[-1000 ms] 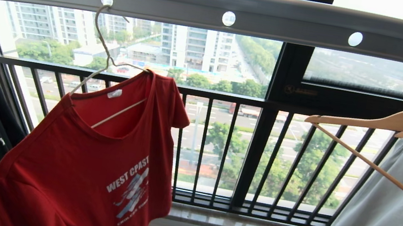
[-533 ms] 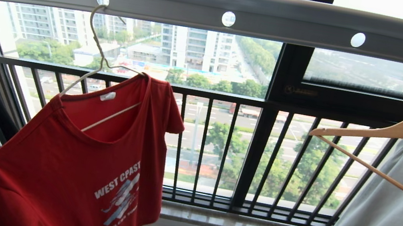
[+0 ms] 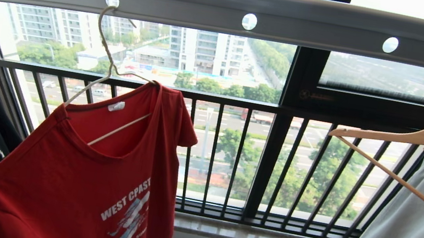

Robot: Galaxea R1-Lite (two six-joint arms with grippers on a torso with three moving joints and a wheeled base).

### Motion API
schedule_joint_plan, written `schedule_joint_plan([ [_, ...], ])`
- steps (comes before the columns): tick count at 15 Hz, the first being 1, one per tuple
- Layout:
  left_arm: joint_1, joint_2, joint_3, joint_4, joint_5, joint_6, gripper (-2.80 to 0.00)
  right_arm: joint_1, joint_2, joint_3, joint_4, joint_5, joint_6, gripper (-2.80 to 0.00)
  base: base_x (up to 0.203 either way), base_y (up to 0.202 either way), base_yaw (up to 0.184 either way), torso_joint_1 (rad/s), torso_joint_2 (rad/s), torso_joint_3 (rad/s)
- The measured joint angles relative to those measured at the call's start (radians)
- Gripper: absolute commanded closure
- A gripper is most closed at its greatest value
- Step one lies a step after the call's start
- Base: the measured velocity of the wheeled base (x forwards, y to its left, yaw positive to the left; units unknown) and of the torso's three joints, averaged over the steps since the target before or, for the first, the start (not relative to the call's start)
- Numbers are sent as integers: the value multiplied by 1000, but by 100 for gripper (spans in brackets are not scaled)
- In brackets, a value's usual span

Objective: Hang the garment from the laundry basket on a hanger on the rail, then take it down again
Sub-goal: Take the clothes off the clothes rack

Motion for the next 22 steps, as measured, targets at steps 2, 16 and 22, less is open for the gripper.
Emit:
schedule_joint_plan([
  [2, 14, -55, 39, -1, -2, 39, 0, -66, -73, -26, 84, -8, -12, 0, 0, 0, 0, 0, 0, 0],
  [16, 18, -301, 596, -150, -152, 164, 0, -206, -579, 513, 198, 581, 3, 0, 0, 0, 0, 0, 0, 0],
  [22, 18, -302, 627, -174, -174, 152, 0, -206, -613, 815, -52, 587, -69, 0, 0, 0, 0, 0, 0, 0],
])
